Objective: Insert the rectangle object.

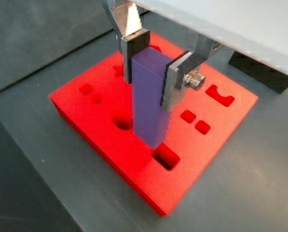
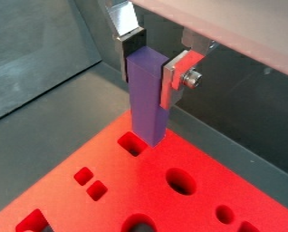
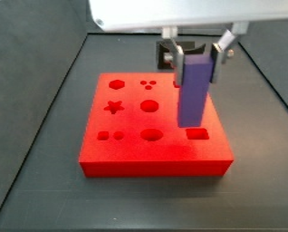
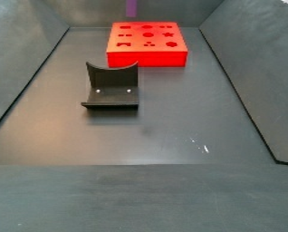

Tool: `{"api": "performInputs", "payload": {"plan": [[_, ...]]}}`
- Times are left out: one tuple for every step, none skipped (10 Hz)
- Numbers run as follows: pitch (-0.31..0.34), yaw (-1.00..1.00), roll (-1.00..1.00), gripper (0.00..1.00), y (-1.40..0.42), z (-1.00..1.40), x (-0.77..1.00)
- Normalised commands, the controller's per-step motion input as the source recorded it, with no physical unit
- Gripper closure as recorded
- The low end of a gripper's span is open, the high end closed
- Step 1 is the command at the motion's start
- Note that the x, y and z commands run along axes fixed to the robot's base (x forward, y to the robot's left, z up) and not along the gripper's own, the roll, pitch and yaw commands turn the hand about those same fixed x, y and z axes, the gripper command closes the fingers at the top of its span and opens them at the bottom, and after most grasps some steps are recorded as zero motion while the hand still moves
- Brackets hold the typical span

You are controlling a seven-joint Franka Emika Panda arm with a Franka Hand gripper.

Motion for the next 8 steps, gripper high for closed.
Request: {"api": "performInputs", "payload": {"plan": [[0.094,0.09,0.39,1.0,-0.16,-0.14,0.91],[0.134,0.0,0.33,1.0,-0.19,-0.15,0.84],[0.117,0.0,0.34,1.0,-0.21,-0.15,0.83],[0.171,0.0,0.35,1.0,-0.15,-0.06,0.91],[0.181,0.0,0.33,1.0,-0.09,-0.07,0.93],[0.17,0.0,0.29,1.0,0.0,-0.04,0.94],[0.17,-0.01,0.19,1.0,0.08,-0.05,0.95],[0.119,0.0,0.07,1.0,0.12,-0.18,0.84]]}}
